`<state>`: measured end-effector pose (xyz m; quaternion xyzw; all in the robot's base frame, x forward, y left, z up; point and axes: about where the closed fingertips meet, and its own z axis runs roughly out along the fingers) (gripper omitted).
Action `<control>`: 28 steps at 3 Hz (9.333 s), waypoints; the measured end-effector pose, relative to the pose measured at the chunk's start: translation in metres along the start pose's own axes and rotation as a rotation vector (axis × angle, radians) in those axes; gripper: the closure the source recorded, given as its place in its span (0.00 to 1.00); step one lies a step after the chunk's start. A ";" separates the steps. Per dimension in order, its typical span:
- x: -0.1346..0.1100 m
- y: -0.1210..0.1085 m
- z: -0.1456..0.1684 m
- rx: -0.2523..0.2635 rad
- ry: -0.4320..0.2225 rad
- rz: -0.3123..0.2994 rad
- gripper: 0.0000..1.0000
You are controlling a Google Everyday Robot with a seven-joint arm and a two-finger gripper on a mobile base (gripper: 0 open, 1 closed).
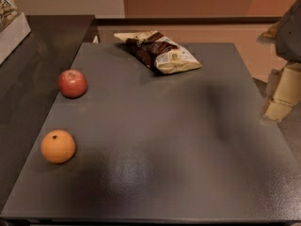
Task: Move orange near brown chip bag
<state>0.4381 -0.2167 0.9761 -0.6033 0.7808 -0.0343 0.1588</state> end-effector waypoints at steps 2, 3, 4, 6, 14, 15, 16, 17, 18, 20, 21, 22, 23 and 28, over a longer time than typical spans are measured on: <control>-0.009 0.003 -0.001 0.009 -0.028 0.000 0.00; -0.031 0.009 0.001 0.011 -0.111 0.003 0.00; -0.076 0.024 0.008 0.002 -0.224 -0.034 0.00; -0.166 0.059 0.046 -0.030 -0.399 -0.105 0.00; -0.348 0.201 0.157 -0.282 -0.586 -0.341 0.17; -0.347 0.193 0.159 -0.287 -0.575 -0.317 0.40; -0.339 0.175 0.157 -0.270 -0.577 -0.277 0.64; -0.320 0.136 0.152 -0.230 -0.579 -0.181 0.87; -0.287 0.084 0.154 -0.183 -0.545 -0.051 1.00; -0.210 -0.006 0.170 -0.088 -0.440 0.205 1.00; -0.170 -0.044 0.169 -0.037 -0.415 0.317 1.00; -0.140 -0.072 0.165 0.009 -0.401 0.397 1.00; -0.124 -0.084 0.169 0.036 -0.379 0.438 0.84; -0.115 -0.091 0.175 0.057 -0.379 0.491 0.00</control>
Offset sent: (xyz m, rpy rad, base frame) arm -0.0043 0.0215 0.0001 0.0604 -0.0190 0.0138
